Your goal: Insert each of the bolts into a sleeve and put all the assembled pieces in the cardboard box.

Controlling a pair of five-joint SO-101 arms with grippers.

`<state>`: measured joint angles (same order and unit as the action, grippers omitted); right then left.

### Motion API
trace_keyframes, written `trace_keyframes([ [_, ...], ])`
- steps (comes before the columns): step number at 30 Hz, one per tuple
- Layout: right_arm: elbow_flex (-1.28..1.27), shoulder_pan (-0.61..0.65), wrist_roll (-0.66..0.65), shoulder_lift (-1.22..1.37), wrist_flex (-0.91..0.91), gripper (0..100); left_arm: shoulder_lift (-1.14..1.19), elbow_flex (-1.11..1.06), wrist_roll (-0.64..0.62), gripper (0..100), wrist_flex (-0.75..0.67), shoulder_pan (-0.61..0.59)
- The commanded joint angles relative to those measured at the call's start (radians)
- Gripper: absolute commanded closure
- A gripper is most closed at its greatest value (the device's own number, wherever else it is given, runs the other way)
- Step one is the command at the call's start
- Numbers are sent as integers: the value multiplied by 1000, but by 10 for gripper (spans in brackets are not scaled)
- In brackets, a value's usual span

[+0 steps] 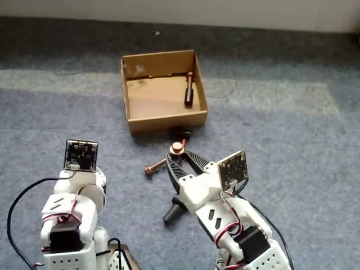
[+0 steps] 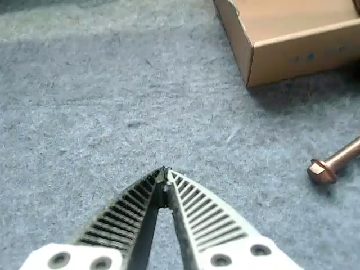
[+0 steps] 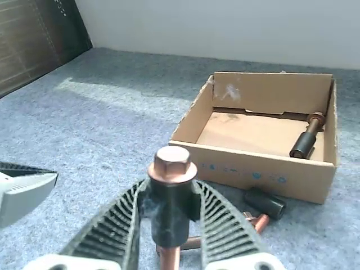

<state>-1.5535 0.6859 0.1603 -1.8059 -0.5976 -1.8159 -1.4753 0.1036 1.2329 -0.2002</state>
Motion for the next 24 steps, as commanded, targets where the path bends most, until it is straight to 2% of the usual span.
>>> trace_keyframes([
  [1, 24, -21, 9, -16, 25, 994, -4, -117, 17, 994, -89, -2],
  [6, 88, -104, 9, 85, 30, 994, -2, -199, 17, 994, -209, -1],
  [13, 466, -113, 9, 630, 44, 994, -2, -211, 17, 994, -229, -1],
  [19, 710, -116, 6, 1030, 277, 994, -1, -213, 18, 994, -227, -1],
  [22, 773, -157, 3, 1196, 421, 994, -1, -219, 18, 994, -227, -1],
  [24, 803, -186, -44, 1299, 513, 994, -1, -220, 23, 994, -229, -1],
])
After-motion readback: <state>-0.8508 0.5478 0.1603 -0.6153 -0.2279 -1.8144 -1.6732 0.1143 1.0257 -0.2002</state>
